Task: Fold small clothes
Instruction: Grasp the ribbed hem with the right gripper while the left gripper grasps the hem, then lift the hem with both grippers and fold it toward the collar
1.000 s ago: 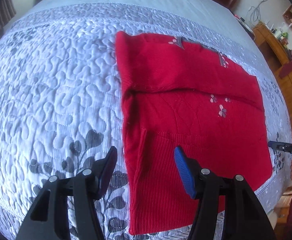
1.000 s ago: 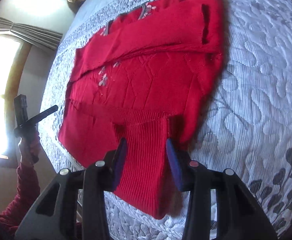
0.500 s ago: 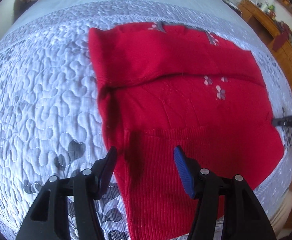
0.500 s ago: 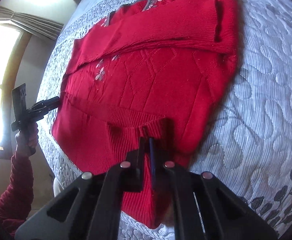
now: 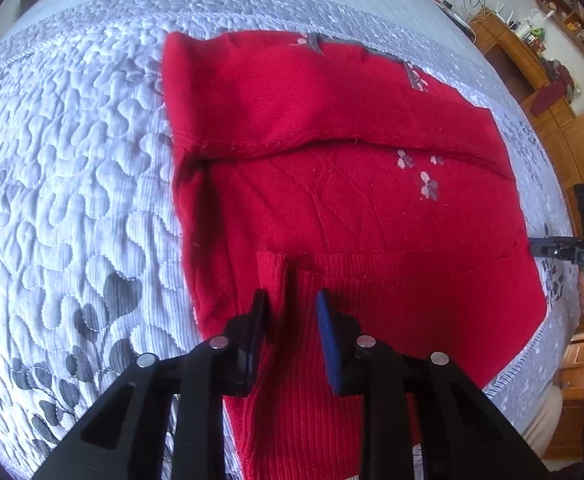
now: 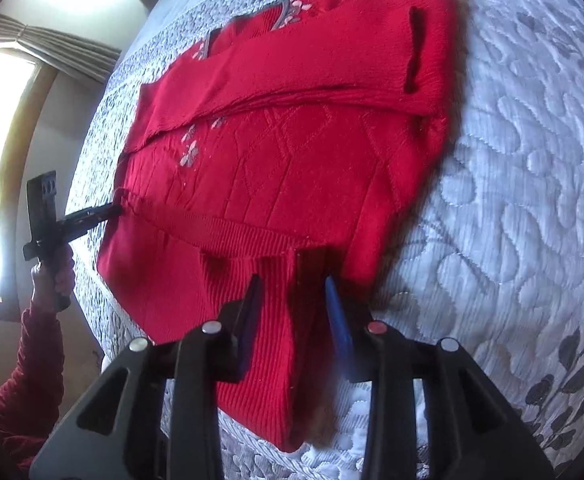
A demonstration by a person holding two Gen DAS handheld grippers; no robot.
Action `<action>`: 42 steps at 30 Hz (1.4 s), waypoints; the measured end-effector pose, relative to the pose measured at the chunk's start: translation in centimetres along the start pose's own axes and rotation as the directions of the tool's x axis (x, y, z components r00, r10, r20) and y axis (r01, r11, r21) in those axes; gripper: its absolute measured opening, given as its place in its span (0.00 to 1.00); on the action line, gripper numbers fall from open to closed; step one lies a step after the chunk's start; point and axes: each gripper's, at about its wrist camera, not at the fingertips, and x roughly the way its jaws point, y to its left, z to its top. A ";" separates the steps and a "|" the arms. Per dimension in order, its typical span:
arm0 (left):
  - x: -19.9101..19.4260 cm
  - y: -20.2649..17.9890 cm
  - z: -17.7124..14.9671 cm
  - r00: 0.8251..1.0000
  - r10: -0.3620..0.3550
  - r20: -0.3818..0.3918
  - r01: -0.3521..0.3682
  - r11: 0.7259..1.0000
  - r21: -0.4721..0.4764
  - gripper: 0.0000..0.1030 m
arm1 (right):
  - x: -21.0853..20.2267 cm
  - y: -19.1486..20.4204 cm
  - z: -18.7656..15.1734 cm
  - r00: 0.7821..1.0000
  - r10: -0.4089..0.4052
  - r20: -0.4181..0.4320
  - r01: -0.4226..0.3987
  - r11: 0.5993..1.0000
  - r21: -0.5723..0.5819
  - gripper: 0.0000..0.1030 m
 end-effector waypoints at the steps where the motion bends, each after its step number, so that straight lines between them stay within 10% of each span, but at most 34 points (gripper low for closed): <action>1: 0.0 0.0 0.0 1.000 -0.003 0.001 0.003 1.000 0.003 0.26 | 0.3 0.0 0.0 1.000 0.002 -0.009 -0.002 1.000 -0.003 0.32; 9: 1.2 -1.4 -0.1 0.999 0.029 -0.018 -0.028 0.998 0.058 0.50 | 0.7 0.5 -0.2 1.000 0.005 -0.006 -0.005 0.999 -0.033 0.43; 11: 1.4 -1.8 0.0 0.999 0.041 -0.020 -0.039 0.997 0.064 0.47 | 0.9 0.7 -0.3 1.000 -0.003 -0.016 0.002 0.999 -0.043 0.42; 13: 1.4 -1.9 0.2 0.998 0.055 -0.021 -0.053 0.997 0.057 0.28 | 1.1 1.0 -0.3 1.000 -0.005 -0.026 0.004 0.999 -0.054 0.09; 17: 0.6 -0.7 0.3 1.000 0.007 -0.016 -0.008 0.999 -0.036 0.10 | 0.2 1.2 -0.4 1.000 0.014 0.009 -0.014 0.999 -0.048 0.05; 30: -2.4 -0.4 -2.8 0.995 -0.039 0.088 0.048 0.994 -0.100 0.10 | -2.5 1.4 -2.3 0.997 0.035 0.075 -0.034 0.999 -0.024 0.05; 34: -4.8 -0.1 0.4 0.982 -0.093 0.167 0.116 0.984 -0.135 0.10 | -5.0 2.2 0.3 0.989 0.062 0.138 -0.057 0.998 -0.038 0.04; 42: -7.9 -0.4 12.1 0.953 0.015 0.302 0.022 0.993 -0.117 0.10 | -10.1 2.8 11.2 0.959 -0.004 0.285 0.010 1.000 -0.020 0.04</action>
